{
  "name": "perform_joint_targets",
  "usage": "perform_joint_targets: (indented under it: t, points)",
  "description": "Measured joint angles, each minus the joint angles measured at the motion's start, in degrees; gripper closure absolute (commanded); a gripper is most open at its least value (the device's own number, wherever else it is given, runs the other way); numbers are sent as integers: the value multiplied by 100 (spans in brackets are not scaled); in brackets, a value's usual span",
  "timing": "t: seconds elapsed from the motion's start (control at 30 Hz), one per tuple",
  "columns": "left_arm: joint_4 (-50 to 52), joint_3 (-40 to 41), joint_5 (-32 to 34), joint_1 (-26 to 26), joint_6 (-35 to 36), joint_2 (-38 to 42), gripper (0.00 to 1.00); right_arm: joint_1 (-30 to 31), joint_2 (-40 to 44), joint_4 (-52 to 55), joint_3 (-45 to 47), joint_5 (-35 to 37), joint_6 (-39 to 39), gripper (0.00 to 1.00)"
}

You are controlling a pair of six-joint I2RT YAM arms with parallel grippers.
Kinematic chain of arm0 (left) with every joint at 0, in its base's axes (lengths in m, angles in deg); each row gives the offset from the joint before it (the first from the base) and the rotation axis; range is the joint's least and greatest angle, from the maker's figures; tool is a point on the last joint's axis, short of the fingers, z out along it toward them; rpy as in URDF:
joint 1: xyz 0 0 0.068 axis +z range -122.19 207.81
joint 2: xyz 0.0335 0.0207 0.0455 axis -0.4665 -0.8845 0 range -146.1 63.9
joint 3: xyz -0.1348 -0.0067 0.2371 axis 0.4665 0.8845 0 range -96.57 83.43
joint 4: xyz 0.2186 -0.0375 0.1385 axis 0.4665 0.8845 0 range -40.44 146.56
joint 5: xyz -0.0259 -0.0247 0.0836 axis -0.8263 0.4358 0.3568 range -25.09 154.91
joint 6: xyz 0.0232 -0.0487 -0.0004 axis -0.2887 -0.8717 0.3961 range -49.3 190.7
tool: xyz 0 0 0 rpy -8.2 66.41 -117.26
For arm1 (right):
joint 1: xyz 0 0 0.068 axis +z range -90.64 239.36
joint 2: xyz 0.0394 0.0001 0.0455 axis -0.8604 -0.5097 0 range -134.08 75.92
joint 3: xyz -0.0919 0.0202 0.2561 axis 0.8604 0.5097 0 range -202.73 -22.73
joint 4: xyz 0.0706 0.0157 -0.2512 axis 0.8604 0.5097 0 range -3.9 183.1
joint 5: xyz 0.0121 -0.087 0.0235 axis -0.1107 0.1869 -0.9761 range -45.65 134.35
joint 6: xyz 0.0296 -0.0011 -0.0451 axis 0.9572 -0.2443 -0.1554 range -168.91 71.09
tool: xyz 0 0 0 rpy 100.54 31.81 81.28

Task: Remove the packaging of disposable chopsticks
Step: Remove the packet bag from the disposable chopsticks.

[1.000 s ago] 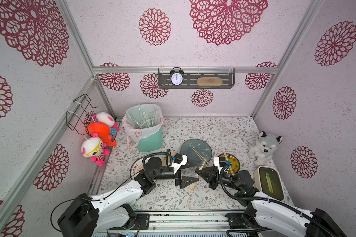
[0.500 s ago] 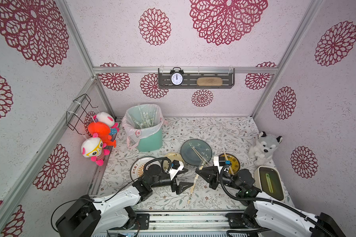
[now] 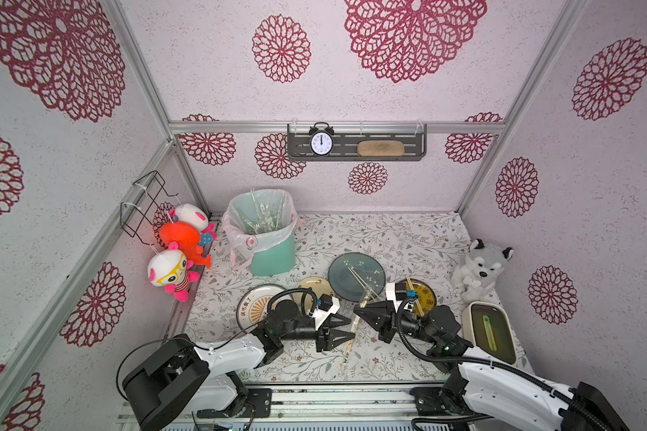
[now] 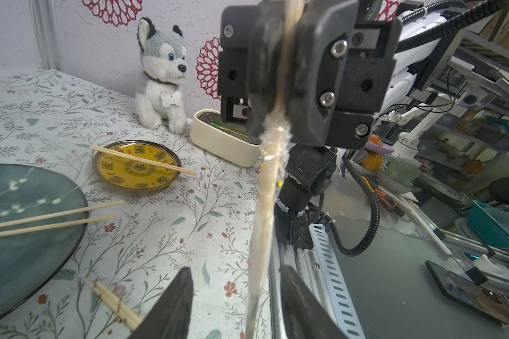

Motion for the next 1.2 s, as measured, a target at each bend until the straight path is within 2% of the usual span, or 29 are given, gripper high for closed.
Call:
perform_joint_targets:
  t: [0.1, 0.17, 0.2, 0.27, 0.3, 0.37, 0.4, 0.47, 0.63, 0.8, 0.93, 1.03, 1.1, 1.2]
  points:
    - [-125, 0, -20, -24, -61, -208, 47, 0, 11, -44, 0, 26, 2, 100]
    - [-219, 0, -20, -44, -98, -323, 51, 0, 44, -63, 0, 42, 2, 100]
    - [-256, 0, -22, -52, -127, -372, 55, 0, 66, -76, 0, 44, 2, 100]
    - [-341, 0, -26, -57, -173, -474, 72, 0, 111, -96, 0, 48, 2, 100]
    - [-376, 0, -48, -61, -175, -505, 75, 0, 125, -101, 0, 66, 0, 100]
    - [-437, -2, -87, -68, -155, -525, 56, -4, 129, -96, 0, 87, 0, 100]
    - [-452, -2, -83, -72, -175, -527, 54, -4, 129, -98, 0, 85, 0, 100]
    - [-483, -2, -85, -79, -208, -527, 57, -4, 131, -98, 0, 87, 0, 100]
    - [-444, -2, -11, -79, -162, -452, 26, -4, 131, -72, 0, 87, -2, 100]
    - [162, -162, 208, -79, -4, 118, 27, -4, 103, 42, 0, 61, -7, 100]
    - [570, -568, 337, -76, 179, 470, 35, -4, 50, 59, 0, 20, -4, 100]
    - [848, -911, 352, -76, 295, 461, 53, -4, 24, 61, 0, -24, -2, 100]
    - [986, -1088, 254, -76, 321, 393, 68, -9, 24, 59, 0, -9, -7, 100]
    - [1084, -1182, 55, -85, 341, 282, 81, -59, 39, 98, 0, 66, -17, 100]
